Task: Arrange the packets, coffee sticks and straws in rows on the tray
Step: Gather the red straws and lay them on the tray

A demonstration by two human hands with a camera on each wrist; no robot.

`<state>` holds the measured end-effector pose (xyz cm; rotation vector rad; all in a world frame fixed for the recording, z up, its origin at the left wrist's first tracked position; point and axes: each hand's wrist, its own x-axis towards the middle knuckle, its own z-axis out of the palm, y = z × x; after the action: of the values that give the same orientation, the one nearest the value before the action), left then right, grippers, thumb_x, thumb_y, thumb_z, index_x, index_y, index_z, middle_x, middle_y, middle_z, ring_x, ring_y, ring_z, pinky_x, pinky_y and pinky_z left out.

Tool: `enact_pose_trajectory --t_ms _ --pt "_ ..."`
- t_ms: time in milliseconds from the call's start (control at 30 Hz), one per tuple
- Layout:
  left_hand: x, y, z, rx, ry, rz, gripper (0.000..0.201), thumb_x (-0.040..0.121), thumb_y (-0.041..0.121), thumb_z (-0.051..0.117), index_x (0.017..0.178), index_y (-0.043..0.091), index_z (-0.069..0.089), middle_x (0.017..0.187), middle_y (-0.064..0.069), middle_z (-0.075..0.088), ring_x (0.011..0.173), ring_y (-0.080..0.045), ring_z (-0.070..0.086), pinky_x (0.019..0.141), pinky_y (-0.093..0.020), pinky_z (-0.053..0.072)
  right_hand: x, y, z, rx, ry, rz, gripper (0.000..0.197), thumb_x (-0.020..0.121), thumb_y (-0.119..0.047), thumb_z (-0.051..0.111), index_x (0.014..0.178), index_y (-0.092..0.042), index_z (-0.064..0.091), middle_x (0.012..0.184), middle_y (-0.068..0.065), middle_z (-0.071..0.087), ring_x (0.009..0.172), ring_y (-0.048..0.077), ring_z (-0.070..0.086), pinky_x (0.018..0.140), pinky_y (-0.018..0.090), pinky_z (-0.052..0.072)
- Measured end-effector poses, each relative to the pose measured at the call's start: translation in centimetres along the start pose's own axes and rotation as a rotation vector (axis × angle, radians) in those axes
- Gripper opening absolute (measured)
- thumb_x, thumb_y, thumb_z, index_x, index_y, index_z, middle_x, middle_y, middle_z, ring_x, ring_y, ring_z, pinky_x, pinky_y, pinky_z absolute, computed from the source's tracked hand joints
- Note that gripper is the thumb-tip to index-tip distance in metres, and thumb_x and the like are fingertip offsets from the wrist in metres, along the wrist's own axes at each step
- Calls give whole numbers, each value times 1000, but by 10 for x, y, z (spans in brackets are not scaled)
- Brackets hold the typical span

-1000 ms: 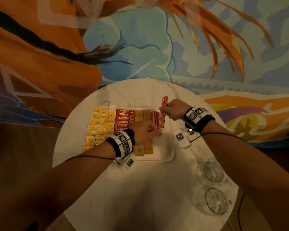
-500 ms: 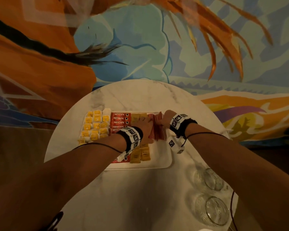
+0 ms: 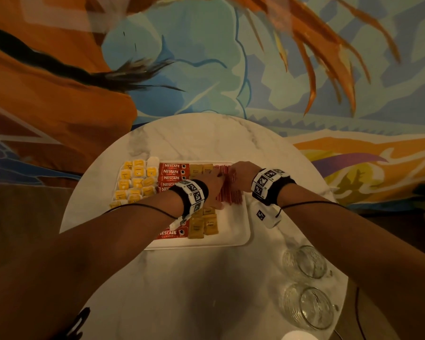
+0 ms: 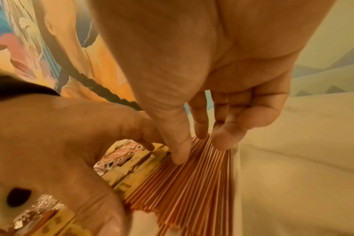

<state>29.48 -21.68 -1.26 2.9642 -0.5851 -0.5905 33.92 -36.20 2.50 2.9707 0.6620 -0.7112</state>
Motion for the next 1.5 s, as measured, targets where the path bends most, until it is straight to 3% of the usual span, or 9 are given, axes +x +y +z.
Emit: enact_pose_trajectory --t_ms 167,333,467,600,667,767,933,1133,1500 --pt "3 -7 3 -28 7 -1 91 70 63 74 143 20 42 143 -3 42 120 -25 53 98 -43 51 -1 -3 7 -79 -22 -19 22 87 -24 67 103 -9 70 100 10 70 96 29 67 74 28 48" --pt "8 -8 6 -42 24 -25 83 68 65 73 136 24 49 134 1 47 112 -22 56 93 -42 54 -6 -4 2 -70 -89 -12 27 81 -33 77 100 -16 70 92 2 69 88 21 66 78 30 53" --pt "10 -5 5 -65 21 -50 82 64 67 76 131 26 52 130 1 51 108 -22 58 92 -42 54 -7 -7 15 -62 -175 -21 28 67 -34 84 88 -20 71 77 -4 71 80 18 72 75 31 60" --pt "10 -5 4 -74 30 -65 79 65 64 77 129 24 53 129 -1 51 108 -23 58 93 -42 54 -12 -7 17 -10 -138 2 23 73 -27 81 68 -23 59 65 -3 65 73 19 72 74 32 61" --pt "10 -6 5 -83 37 -65 77 66 63 77 128 23 53 130 -1 50 109 -23 57 93 -41 53 -13 -7 14 -8 -166 16 14 73 -24 81 76 -20 68 74 1 72 77 20 73 75 33 61" --pt "9 -6 3 -84 47 -45 80 66 65 76 130 23 52 133 -1 50 111 -23 56 94 -40 52 -12 -7 9 -47 -180 16 28 65 -26 85 90 -18 74 82 2 74 75 18 70 76 32 60" --pt "9 0 1 -121 118 52 89 64 62 78 139 29 43 140 1 49 122 -23 53 100 -38 48 -11 1 19 -78 -182 20 50 56 -33 89 102 -24 71 86 -2 72 78 18 68 74 31 59" --pt "13 7 0 -104 78 63 74 70 56 77 134 30 52 134 4 53 118 -22 56 100 -39 49 -13 6 25 -35 -115 54 58 67 -29 85 115 -13 56 103 6 69 90 25 68 83 38 59" --pt "17 16 -4 -102 75 28 74 70 55 78 132 25 53 129 -1 55 109 -22 59 95 -37 52 -13 9 29 15 -53 92 47 74 -31 74 113 -12 55 87 1 63 73 23 62 67 31 54"
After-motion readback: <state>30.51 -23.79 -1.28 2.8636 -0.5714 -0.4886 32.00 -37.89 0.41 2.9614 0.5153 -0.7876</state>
